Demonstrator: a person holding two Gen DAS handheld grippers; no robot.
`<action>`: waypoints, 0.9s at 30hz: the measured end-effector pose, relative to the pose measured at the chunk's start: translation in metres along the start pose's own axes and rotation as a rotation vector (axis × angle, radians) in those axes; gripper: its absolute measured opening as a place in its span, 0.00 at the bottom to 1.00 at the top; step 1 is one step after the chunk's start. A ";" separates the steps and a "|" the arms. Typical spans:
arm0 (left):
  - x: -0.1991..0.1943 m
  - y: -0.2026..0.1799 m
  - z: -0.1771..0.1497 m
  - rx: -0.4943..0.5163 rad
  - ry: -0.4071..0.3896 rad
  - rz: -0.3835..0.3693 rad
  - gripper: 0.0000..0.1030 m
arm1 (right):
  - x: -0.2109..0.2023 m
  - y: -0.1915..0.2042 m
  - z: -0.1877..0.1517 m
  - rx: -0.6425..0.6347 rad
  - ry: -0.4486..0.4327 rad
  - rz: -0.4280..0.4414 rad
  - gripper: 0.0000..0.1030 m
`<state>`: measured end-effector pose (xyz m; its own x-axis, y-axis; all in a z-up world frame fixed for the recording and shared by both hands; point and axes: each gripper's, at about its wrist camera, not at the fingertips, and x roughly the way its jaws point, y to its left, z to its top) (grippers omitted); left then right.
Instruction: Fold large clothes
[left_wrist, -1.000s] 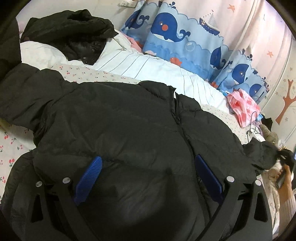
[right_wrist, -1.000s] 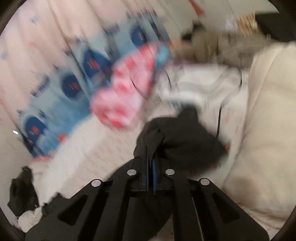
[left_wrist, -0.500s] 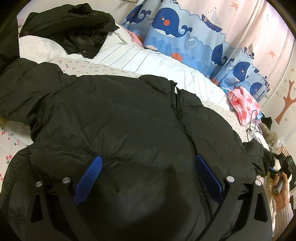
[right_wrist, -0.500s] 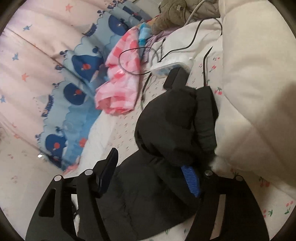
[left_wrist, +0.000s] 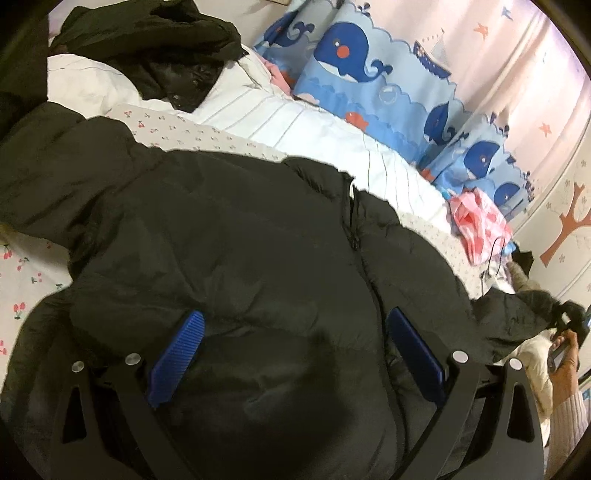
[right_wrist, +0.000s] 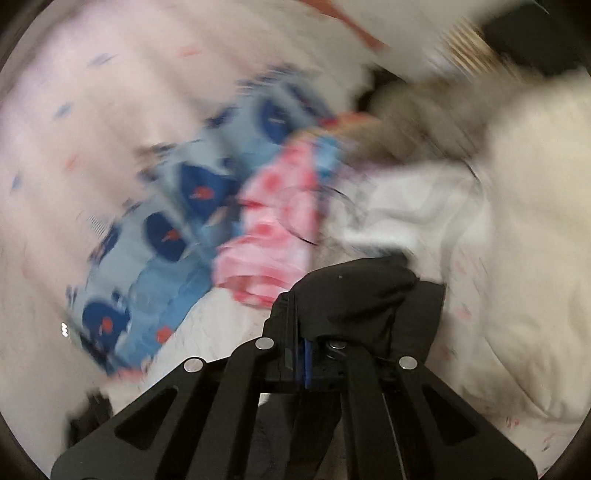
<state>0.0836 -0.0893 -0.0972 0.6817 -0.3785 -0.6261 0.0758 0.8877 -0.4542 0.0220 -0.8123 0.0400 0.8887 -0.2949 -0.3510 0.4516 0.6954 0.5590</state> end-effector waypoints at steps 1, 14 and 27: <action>-0.006 0.002 0.004 -0.008 -0.017 0.002 0.93 | -0.006 0.029 0.002 -0.066 -0.011 0.026 0.03; -0.076 0.066 0.044 -0.124 -0.140 0.059 0.93 | -0.022 0.361 -0.222 -0.606 0.238 0.468 0.03; -0.097 0.131 0.061 -0.214 -0.090 0.108 0.93 | -0.026 0.380 -0.459 -0.656 0.943 0.622 0.69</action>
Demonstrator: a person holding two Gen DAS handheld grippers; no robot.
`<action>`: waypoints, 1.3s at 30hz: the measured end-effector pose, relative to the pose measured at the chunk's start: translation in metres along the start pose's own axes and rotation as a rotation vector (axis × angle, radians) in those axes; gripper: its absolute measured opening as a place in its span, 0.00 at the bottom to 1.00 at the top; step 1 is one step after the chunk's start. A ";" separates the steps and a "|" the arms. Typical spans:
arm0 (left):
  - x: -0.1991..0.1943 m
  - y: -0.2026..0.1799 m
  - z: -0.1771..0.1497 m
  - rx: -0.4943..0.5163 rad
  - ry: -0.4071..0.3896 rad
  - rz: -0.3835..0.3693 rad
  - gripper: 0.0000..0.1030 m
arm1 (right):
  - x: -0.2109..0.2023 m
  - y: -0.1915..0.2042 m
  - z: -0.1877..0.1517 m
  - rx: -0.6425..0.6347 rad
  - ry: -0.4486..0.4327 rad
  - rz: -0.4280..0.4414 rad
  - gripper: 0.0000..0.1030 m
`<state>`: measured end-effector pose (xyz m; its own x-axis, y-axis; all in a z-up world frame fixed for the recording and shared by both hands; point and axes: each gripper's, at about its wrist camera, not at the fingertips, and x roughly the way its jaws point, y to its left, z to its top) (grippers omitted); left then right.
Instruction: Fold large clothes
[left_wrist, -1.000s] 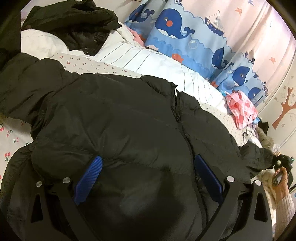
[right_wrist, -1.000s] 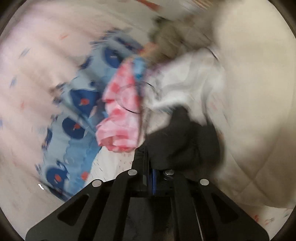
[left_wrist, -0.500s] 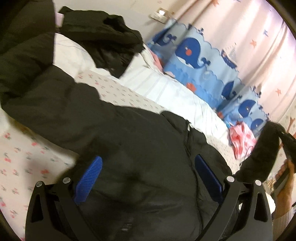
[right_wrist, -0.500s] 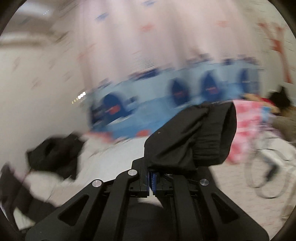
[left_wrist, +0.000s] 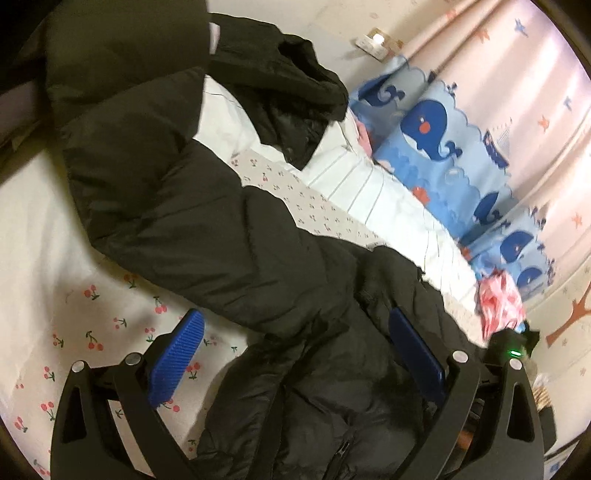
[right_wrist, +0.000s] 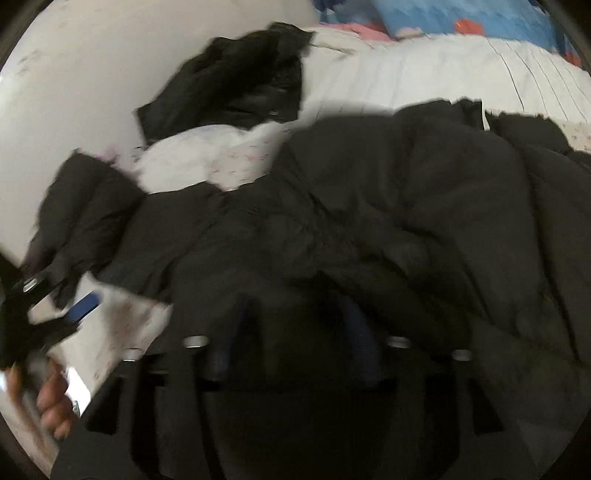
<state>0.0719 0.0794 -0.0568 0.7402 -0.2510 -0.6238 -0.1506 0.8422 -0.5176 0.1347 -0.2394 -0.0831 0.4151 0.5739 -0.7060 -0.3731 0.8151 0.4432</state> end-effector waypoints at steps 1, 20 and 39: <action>0.003 -0.005 -0.002 0.019 0.009 -0.006 0.93 | -0.016 0.002 -0.004 -0.002 -0.031 -0.002 0.71; 0.184 -0.112 0.015 0.197 0.245 0.109 0.93 | -0.173 -0.196 -0.147 1.047 -0.753 0.062 0.82; 0.144 -0.093 0.004 0.362 0.371 0.158 0.24 | -0.201 -0.187 -0.141 0.930 -0.718 -0.151 0.93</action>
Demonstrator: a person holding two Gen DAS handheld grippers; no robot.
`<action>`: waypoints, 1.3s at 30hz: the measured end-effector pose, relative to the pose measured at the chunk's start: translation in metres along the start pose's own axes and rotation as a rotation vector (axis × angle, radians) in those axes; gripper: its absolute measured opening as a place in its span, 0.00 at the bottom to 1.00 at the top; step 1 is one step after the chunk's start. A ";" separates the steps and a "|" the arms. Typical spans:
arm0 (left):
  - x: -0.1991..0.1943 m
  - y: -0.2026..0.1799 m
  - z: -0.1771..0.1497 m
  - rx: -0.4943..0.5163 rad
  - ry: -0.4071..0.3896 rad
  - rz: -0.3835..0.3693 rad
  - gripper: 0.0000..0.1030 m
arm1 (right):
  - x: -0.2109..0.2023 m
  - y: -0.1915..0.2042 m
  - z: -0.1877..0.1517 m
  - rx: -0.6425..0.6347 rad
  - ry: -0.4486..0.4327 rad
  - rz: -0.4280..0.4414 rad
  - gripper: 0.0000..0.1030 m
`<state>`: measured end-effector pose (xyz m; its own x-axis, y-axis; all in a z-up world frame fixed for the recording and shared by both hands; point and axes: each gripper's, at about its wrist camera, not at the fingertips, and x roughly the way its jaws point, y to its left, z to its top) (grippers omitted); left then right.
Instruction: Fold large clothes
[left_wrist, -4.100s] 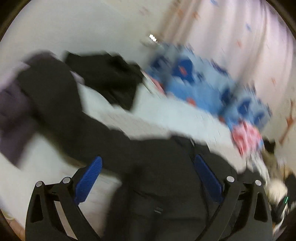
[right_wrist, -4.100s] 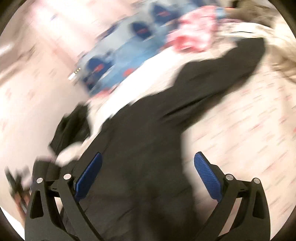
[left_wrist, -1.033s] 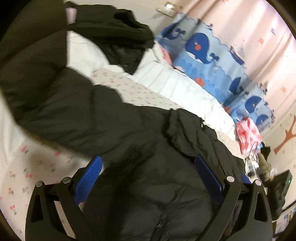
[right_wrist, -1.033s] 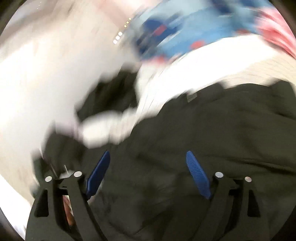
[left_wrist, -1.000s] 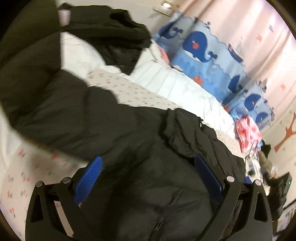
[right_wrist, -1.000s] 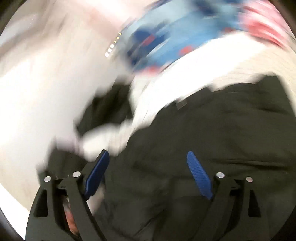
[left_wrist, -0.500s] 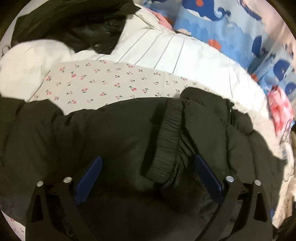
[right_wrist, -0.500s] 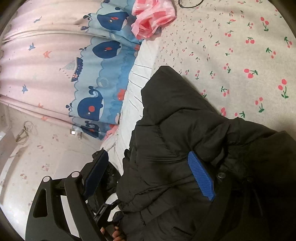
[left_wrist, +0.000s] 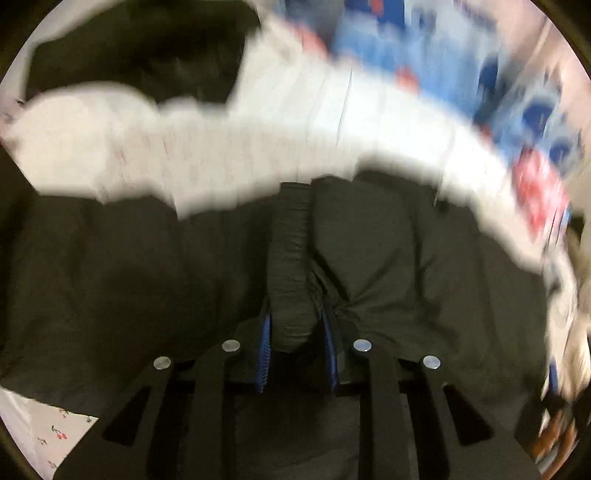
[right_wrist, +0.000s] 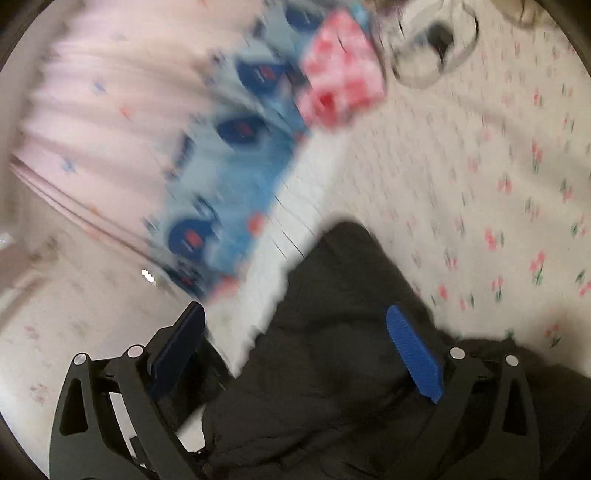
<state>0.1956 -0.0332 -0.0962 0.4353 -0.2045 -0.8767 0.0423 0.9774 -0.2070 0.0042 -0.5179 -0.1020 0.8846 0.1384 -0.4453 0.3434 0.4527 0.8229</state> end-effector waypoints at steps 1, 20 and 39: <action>0.012 0.005 -0.005 0.006 0.052 -0.002 0.24 | 0.004 0.000 -0.003 -0.022 0.004 -0.029 0.92; 0.030 -0.014 -0.011 0.016 -0.082 0.026 0.67 | 0.054 0.024 -0.033 -0.261 0.162 -0.148 0.93; -0.280 0.258 -0.036 -0.545 -0.637 0.298 0.93 | 0.007 0.148 -0.132 -0.483 0.218 0.120 0.93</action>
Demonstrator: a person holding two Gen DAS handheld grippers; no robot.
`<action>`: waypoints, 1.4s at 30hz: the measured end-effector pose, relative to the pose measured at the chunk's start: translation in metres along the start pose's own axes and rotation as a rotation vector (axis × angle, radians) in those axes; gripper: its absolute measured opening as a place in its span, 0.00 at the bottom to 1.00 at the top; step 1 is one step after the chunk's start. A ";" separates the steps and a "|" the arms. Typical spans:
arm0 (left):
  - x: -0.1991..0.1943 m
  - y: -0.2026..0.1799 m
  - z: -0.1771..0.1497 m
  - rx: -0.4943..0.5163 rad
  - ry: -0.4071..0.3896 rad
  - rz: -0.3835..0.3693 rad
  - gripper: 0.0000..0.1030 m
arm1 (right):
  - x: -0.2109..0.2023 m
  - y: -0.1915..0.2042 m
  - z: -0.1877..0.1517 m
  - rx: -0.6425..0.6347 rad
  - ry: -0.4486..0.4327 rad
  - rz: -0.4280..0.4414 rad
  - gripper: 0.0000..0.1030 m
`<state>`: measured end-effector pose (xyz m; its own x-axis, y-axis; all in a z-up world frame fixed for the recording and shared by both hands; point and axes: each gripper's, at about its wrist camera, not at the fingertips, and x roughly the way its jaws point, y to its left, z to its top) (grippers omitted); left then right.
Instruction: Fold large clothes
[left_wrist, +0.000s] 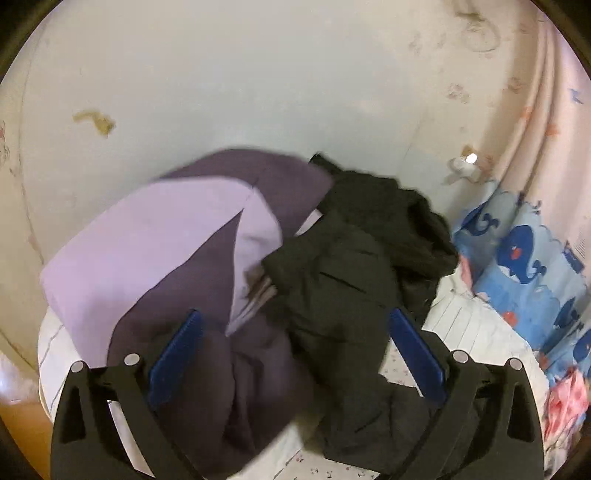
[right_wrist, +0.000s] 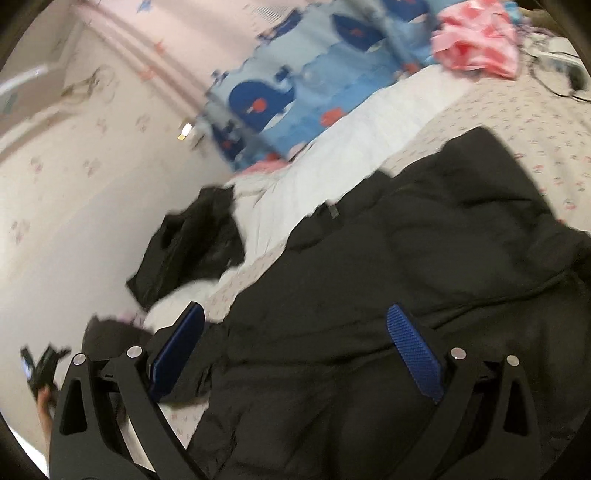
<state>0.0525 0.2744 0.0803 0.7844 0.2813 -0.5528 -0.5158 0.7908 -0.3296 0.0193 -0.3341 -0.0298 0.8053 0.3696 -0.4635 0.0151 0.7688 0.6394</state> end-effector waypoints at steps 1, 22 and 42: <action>0.009 -0.002 -0.001 -0.003 0.025 0.006 0.93 | 0.003 0.004 -0.002 -0.024 0.005 -0.013 0.93; -0.050 -0.171 -0.003 0.143 0.003 -0.595 0.09 | 0.000 -0.024 0.012 0.021 0.006 -0.039 0.93; -0.013 -0.486 -0.374 0.541 0.686 -1.022 0.09 | -0.087 -0.185 0.059 0.637 -0.285 0.203 0.93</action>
<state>0.1637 -0.3168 -0.0390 0.3210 -0.7610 -0.5638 0.5176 0.6395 -0.5685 -0.0184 -0.5390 -0.0715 0.9508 0.2553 -0.1755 0.1214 0.2140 0.9693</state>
